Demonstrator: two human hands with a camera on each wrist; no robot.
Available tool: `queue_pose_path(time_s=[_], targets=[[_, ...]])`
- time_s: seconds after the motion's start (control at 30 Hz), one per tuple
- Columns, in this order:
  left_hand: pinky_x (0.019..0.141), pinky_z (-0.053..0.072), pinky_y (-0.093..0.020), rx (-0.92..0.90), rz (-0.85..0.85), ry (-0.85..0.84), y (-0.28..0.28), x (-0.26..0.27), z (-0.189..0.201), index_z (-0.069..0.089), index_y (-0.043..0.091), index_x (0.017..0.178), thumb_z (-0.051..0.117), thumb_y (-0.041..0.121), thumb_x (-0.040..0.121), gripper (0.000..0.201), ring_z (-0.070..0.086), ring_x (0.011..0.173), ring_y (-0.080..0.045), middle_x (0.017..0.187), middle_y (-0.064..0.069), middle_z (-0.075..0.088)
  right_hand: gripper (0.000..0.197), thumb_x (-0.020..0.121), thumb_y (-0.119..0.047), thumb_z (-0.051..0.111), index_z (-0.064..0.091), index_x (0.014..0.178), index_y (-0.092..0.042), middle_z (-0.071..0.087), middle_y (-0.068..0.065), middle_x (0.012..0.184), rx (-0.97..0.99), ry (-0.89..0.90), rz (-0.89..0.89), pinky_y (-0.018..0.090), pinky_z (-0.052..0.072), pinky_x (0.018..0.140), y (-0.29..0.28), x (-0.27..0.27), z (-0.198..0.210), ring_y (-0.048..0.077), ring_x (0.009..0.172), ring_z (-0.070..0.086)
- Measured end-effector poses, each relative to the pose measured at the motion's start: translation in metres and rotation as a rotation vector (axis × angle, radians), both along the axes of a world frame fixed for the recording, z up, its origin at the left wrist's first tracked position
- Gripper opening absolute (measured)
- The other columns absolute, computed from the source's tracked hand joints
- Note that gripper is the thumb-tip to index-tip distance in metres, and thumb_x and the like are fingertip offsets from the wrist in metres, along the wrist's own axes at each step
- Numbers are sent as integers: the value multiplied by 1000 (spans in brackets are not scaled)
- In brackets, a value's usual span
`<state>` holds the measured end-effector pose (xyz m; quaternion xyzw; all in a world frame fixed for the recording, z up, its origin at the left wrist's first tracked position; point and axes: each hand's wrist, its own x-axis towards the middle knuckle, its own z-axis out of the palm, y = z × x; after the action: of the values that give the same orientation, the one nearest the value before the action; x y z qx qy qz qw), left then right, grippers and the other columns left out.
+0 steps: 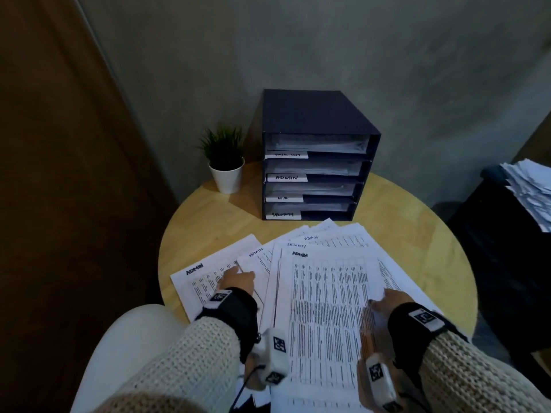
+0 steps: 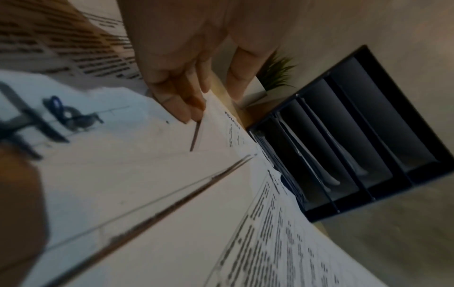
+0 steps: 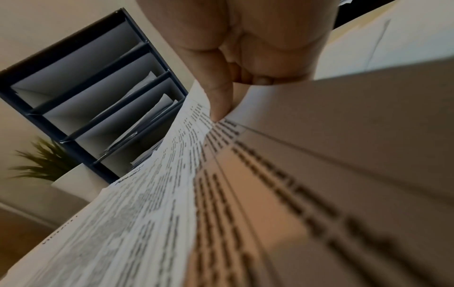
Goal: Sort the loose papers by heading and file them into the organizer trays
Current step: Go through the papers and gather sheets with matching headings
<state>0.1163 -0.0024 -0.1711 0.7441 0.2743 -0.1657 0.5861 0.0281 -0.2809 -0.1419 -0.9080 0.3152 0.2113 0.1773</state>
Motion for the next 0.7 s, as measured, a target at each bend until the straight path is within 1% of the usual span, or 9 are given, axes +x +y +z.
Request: queue_pose_path(time_s=[0.07,0.1,0.13,0.27,0.3,0.37,0.4,0.5,0.7], targets=[[81,54,-36,-75,-2,-14,-2,-6,11,44,4,135,62,30,85,59,63,101,-29,124,-18,60,58,100,-42,37,31,146,-7,36,8,150,12,-2,6,27,34,109,-2,1,0,23,137,39],[70,52,-32,-98,-26,-25,-5,-10,18,51,5,129,57,27,91,45,64,88,-27,113,-18,63,59,99,-44,39,32,145,-8,36,7,151,13,2,29,27,35,110,-3,1,-1,22,137,39],[66,49,-31,-93,-55,-46,-8,-12,22,56,8,124,53,26,95,35,64,81,-27,106,-18,64,59,98,-45,40,34,145,-9,38,6,150,13,6,41,28,35,109,-2,1,0,22,136,40],[90,51,-29,117,-191,-148,-14,-11,22,60,16,124,51,30,95,34,65,100,-28,117,-12,66,61,100,-45,37,28,148,-9,32,7,153,11,-28,36,29,32,113,-5,-1,-3,22,140,35],[85,52,-23,129,-192,-174,-14,-11,25,63,16,121,51,27,95,31,66,94,-27,110,-13,69,61,100,-44,35,25,149,-8,29,8,154,4,-27,44,29,30,115,-6,0,-4,22,141,32],[58,50,-11,130,-172,-240,-14,-11,38,67,14,112,50,23,96,25,65,70,-23,87,-12,69,60,101,-42,34,25,149,-7,29,8,155,-7,-9,61,27,29,113,-7,1,-3,22,142,32],[56,47,-11,141,-159,-289,-14,-11,47,67,13,110,50,22,96,24,63,68,-23,86,-11,67,57,101,-41,34,29,147,-7,33,8,153,-7,-10,63,27,30,111,-7,2,-2,22,140,35],[81,44,-25,200,-124,-446,-14,-8,75,65,11,112,48,24,97,26,62,97,-29,105,-10,67,51,103,-38,31,35,143,-6,38,9,149,22,-39,46,24,33,107,-4,0,2,22,137,39],[78,35,-21,205,-15,-740,3,2,150,57,9,121,43,27,99,32,59,104,-29,116,-13,63,50,101,-36,36,36,144,-11,40,6,149,4,-61,49,26,35,107,-6,-5,2,22,135,42]])
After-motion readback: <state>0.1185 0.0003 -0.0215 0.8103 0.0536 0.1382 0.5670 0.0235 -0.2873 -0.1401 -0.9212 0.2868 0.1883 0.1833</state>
